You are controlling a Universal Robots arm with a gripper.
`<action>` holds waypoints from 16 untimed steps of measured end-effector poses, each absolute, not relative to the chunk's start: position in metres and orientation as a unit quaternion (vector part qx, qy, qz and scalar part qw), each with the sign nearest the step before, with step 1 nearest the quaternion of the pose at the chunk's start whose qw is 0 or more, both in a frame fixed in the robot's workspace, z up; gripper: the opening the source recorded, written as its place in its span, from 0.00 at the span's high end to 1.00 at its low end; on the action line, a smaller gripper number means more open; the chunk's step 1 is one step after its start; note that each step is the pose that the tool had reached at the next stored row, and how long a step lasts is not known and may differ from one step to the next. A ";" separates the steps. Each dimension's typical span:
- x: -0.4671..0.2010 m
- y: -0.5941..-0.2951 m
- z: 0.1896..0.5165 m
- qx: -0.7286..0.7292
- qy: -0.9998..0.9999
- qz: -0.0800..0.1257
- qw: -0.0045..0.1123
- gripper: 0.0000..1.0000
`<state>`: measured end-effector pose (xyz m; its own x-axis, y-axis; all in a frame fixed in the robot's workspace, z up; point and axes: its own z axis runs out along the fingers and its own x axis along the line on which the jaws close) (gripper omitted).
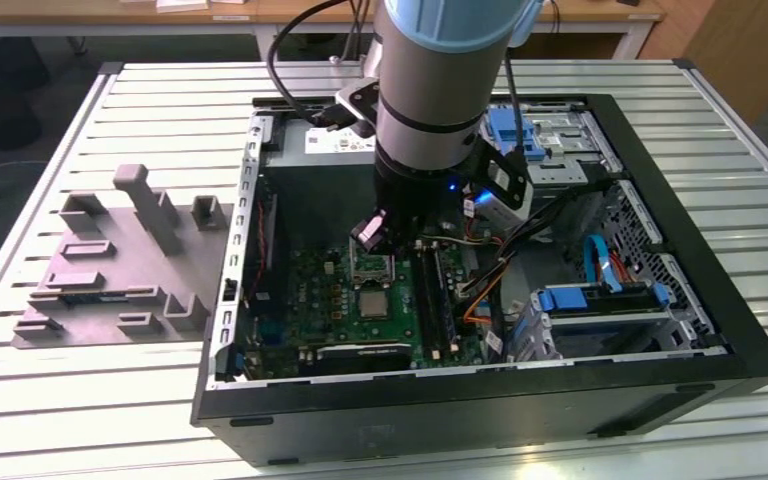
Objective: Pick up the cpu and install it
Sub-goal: 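Close the cpu cover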
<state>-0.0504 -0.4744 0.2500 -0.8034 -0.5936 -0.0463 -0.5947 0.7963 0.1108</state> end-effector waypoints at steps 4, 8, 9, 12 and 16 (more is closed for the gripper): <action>-0.050 -0.474 0.250 -0.314 0.947 0.072 0.009 0.89; -0.049 -0.474 0.246 -0.314 0.945 0.090 0.015 0.89; -0.049 -0.473 0.245 -0.315 0.945 0.090 0.014 0.89; -0.049 -0.473 0.240 -0.338 0.937 0.090 0.012 0.89; -0.046 -0.472 0.237 -0.351 0.932 0.090 0.011 0.89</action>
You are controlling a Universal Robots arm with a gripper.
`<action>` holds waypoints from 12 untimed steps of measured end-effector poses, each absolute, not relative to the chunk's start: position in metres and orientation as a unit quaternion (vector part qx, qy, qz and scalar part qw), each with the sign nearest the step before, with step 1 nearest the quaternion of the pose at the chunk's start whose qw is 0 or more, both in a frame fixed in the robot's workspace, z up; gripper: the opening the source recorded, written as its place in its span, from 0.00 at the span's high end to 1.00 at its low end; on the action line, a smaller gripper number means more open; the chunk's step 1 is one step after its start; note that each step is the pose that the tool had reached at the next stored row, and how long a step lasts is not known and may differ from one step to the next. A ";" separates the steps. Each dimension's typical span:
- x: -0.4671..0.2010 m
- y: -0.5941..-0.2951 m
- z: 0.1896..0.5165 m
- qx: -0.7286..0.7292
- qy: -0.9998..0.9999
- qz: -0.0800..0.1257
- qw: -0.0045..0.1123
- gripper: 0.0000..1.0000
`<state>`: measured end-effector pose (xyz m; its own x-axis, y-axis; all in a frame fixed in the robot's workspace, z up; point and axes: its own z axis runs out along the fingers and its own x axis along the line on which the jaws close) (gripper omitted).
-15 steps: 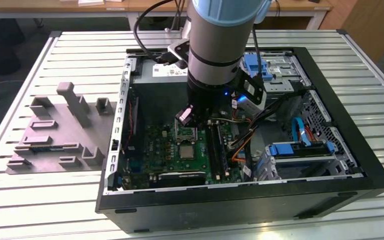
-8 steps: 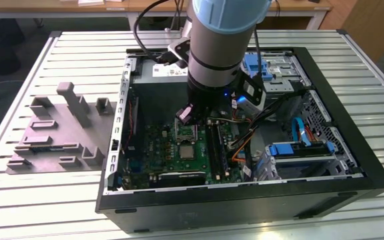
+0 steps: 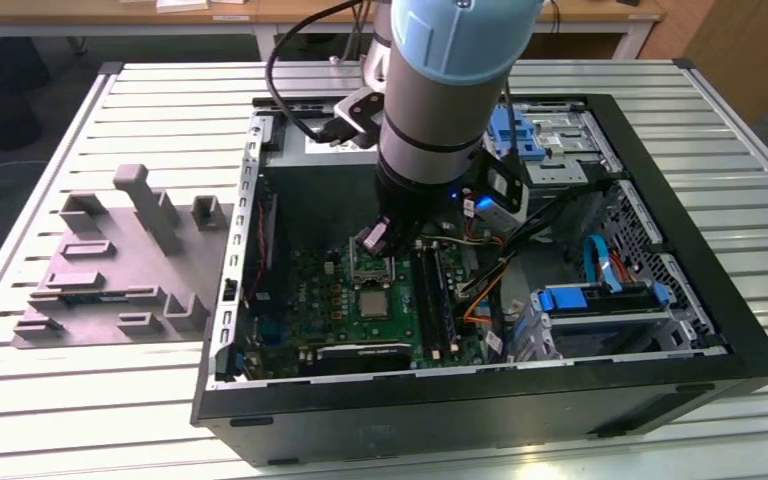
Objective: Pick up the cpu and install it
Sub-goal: 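Close the cpu cover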
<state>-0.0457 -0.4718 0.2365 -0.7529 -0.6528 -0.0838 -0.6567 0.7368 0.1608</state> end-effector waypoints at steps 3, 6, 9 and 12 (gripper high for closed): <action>-0.042 -0.465 0.236 -0.351 0.932 0.090 0.011 0.89; -0.040 -0.458 0.234 -0.351 0.932 0.091 0.011 0.89; -0.038 -0.454 0.231 -0.351 0.932 0.091 0.011 0.89; -0.038 -0.453 0.229 -0.367 0.926 0.091 0.010 0.89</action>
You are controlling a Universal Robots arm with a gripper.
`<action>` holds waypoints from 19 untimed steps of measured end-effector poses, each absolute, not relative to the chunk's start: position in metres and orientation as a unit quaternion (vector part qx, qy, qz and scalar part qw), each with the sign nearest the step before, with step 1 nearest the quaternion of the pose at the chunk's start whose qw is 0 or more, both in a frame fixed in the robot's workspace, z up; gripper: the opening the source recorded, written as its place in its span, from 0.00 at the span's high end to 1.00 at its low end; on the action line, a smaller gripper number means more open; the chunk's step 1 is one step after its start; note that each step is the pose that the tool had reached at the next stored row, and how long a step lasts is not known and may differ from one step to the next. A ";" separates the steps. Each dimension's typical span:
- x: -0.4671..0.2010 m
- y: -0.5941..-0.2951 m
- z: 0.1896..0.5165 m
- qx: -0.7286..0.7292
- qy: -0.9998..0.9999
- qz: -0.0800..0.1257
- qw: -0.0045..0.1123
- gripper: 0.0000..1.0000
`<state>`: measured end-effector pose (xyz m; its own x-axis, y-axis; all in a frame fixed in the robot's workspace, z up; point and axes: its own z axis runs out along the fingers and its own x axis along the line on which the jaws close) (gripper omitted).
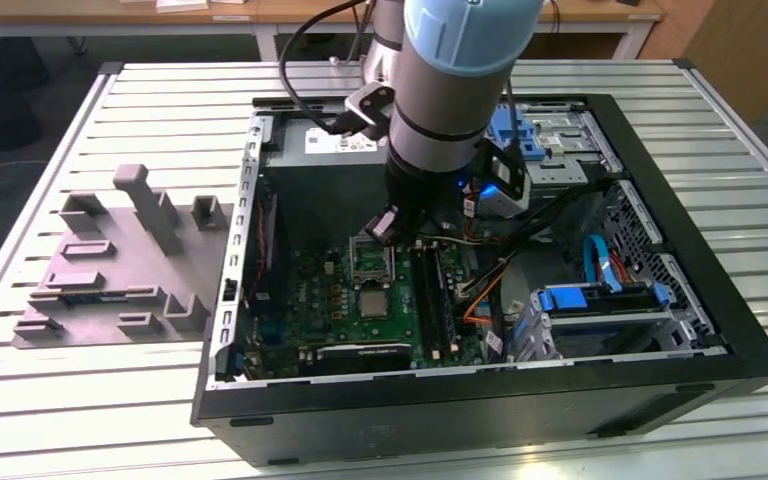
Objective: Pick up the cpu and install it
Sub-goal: 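Close the cpu cover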
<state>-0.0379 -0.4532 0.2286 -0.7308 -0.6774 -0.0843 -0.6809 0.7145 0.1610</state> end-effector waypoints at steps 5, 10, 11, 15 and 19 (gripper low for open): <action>-0.038 -0.452 0.226 -0.387 0.918 0.089 0.012 0.89; -0.037 -0.450 0.222 -0.387 0.917 0.098 0.016 0.89; -0.037 -0.450 0.220 -0.387 0.917 0.100 0.017 0.89; -0.037 -0.450 0.218 -0.386 0.915 0.111 0.021 0.89; -0.037 -0.450 0.216 -0.386 0.914 0.124 0.027 0.89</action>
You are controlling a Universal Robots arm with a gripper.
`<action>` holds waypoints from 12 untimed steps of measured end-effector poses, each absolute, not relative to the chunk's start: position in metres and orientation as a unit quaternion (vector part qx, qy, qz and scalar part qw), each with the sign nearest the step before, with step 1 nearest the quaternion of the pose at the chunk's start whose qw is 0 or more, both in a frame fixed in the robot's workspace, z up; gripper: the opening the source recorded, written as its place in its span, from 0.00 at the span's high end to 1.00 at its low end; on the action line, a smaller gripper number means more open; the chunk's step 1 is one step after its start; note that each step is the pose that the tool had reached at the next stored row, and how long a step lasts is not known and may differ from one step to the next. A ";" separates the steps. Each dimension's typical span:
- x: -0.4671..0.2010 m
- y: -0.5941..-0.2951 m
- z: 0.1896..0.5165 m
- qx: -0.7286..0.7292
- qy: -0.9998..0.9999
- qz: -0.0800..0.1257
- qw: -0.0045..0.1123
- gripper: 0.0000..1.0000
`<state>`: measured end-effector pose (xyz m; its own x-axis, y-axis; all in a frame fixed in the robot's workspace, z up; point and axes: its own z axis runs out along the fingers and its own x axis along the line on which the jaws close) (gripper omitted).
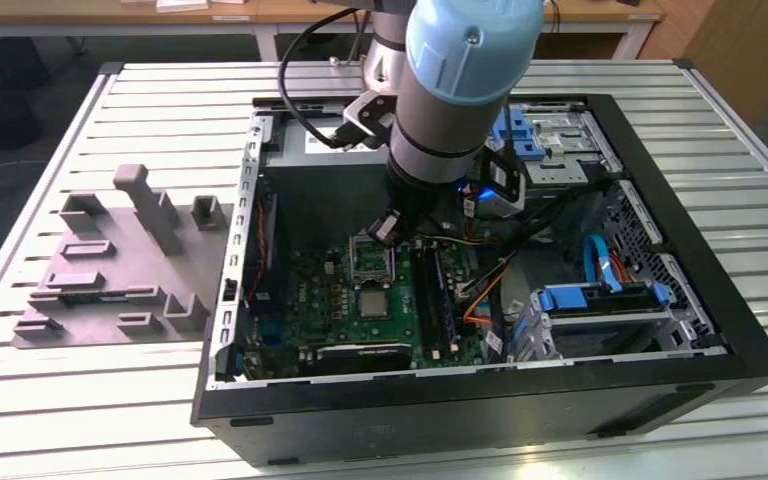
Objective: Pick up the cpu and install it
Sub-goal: 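Close the cpu cover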
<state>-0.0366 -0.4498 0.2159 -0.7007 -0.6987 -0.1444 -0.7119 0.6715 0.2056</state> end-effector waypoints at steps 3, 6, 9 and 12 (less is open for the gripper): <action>-0.037 -0.450 0.214 -0.386 0.914 0.124 0.027 0.89; -0.036 -0.449 0.213 -0.386 0.914 0.125 0.027 0.89; -0.036 -0.448 0.211 -0.386 0.913 0.126 0.027 0.89; -0.036 -0.447 0.209 -0.386 0.913 0.126 0.028 0.89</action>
